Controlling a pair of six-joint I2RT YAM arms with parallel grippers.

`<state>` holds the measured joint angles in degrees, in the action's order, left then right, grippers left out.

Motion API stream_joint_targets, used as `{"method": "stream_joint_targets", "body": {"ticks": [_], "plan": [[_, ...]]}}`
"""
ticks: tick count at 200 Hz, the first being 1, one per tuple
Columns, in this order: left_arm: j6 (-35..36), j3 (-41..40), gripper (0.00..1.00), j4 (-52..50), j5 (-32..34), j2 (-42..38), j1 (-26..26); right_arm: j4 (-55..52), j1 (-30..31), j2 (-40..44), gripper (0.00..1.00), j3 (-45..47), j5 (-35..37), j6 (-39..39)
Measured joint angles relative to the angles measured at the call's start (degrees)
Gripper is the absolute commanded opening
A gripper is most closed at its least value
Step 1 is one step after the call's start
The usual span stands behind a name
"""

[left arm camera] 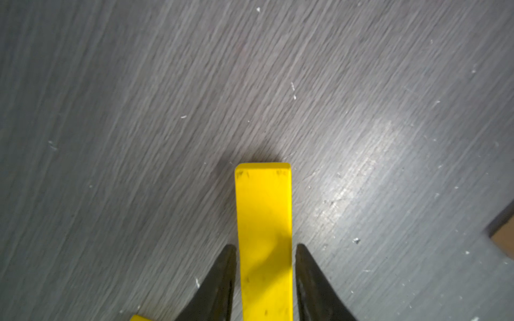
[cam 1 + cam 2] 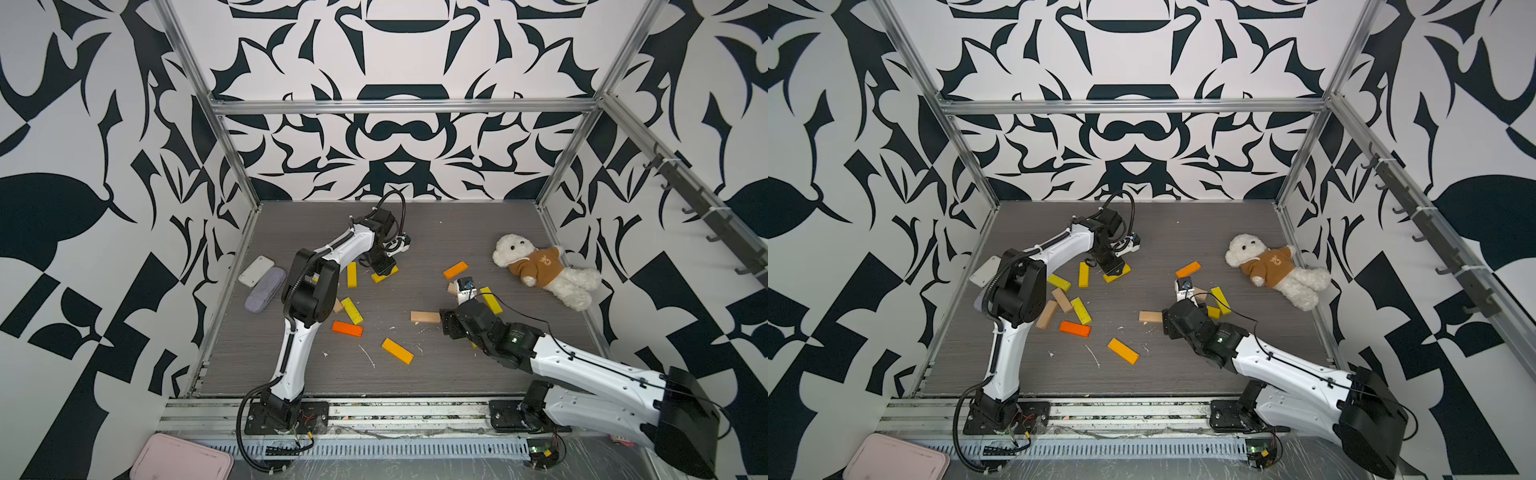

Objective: Assemble the number 8 with building blocks
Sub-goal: Place the building block at the center of the board.

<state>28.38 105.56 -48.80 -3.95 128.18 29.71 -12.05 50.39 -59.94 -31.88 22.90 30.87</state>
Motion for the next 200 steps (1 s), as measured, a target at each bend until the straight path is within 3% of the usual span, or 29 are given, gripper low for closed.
{"method": "stream_joint_targets", "body": {"ticks": [51, 83, 107, 151, 189, 200], "plan": [[-0.61, -1.86, 0.48, 0.92, 1.33, -0.09, 0.11, 2.10, -4.26, -7.76, 0.76, -3.10, -7.58, -2.97], [-5.09, -6.73, 0.52, 4.90, 1.14, -3.28, -0.20, 3.04, -8.46, -14.05, 0.76, -7.74, -14.23, -7.17], [-11.85, -12.31, 0.57, 8.52, -0.17, -10.08, -1.09, 3.78, -10.10, -20.13, 0.79, -12.68, -16.72, -10.67], [-26.21, -24.90, 0.74, 16.28, -2.21, -24.65, -5.53, 4.98, -10.34, -32.70, 0.85, -22.05, -17.66, -17.92], [-37.22, -33.09, 0.84, 19.21, -5.03, -27.69, -11.52, 4.55, -10.73, -43.71, 0.87, -31.98, -17.77, -23.15], [-39.87, -35.39, 0.96, 19.54, -5.81, -27.87, -13.09, 4.22, -10.95, -46.66, 0.86, -34.86, -17.79, -24.15]]}}
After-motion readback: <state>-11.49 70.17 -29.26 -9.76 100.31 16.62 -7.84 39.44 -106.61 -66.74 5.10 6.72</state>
